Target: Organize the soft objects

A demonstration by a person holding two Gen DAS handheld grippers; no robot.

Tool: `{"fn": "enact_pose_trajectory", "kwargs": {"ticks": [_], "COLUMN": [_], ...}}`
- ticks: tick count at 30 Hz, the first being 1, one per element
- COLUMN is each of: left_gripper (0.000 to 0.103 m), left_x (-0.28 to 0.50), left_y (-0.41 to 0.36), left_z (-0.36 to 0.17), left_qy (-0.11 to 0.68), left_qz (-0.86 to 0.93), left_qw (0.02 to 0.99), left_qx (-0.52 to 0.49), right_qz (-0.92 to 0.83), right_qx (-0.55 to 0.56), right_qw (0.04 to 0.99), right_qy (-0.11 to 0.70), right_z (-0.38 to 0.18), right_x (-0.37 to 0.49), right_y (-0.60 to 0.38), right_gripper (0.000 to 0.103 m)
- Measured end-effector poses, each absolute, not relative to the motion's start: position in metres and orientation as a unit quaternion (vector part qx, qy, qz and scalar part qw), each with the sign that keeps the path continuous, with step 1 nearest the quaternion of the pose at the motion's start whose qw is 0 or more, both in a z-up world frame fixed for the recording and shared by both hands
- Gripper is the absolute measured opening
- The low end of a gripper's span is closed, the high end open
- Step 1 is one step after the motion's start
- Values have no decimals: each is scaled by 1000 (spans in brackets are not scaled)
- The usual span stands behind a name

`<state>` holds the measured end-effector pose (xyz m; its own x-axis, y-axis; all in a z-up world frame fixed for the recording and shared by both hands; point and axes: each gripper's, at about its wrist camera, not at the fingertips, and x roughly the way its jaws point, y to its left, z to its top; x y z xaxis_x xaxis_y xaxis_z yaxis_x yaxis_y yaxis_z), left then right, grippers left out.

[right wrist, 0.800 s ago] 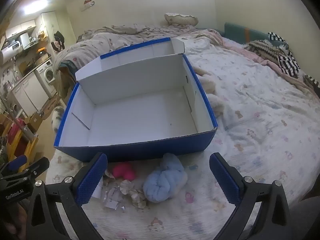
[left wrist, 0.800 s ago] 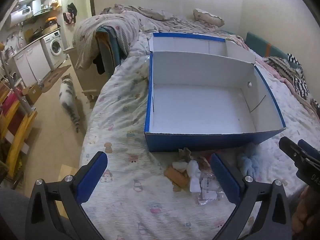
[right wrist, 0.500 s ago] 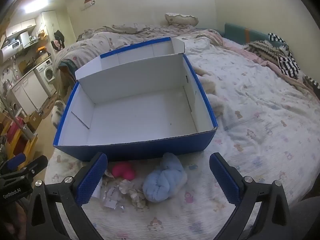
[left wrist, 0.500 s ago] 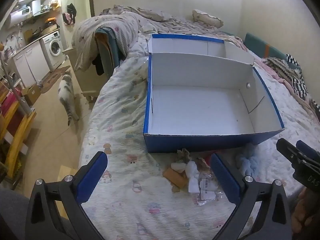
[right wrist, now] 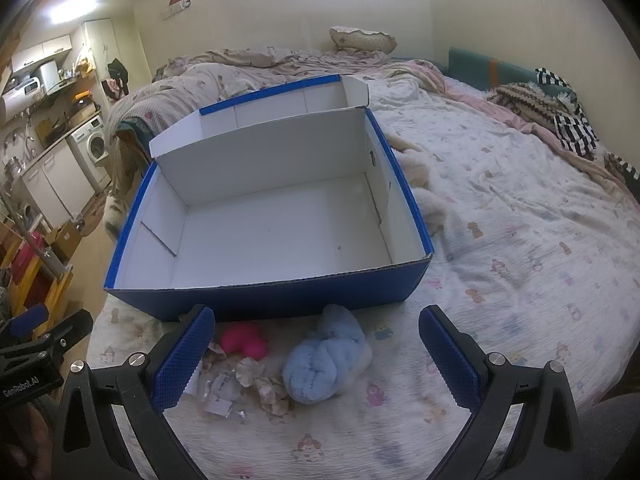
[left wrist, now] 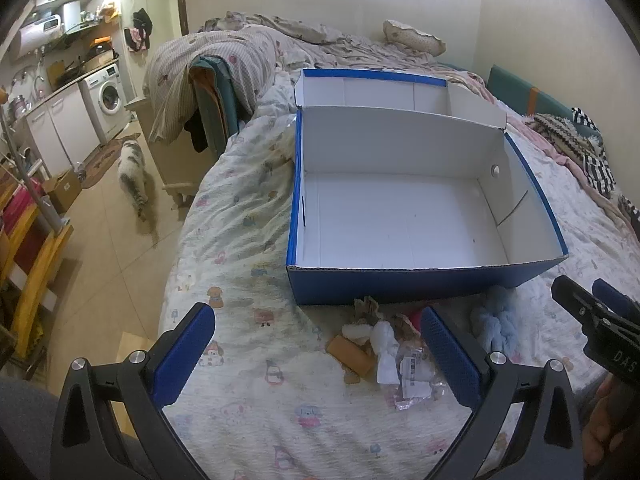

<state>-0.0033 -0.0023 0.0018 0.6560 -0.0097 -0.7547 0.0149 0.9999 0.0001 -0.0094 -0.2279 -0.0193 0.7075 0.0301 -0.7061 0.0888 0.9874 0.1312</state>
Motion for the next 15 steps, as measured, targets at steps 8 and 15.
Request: {"fn": "enact_pose_trajectory", "kwargs": {"ticks": [8,15], "left_gripper": [102,102], "left_x": [-4,-4], "left_y": [-2,-1], "left_z": [1,0], "left_qy": [415,417], "left_qz": [-6,-6], "left_qw": [910,909], "left_qx": [3,2], "right_qz": [-21,-21], "right_qx": [72,71], "right_qw": [921,921], "right_qy": [382,383], "right_z": [-20,-22], "right_x": [-10,-10], "right_y": [-224,-223], "right_gripper": [103,103]}}
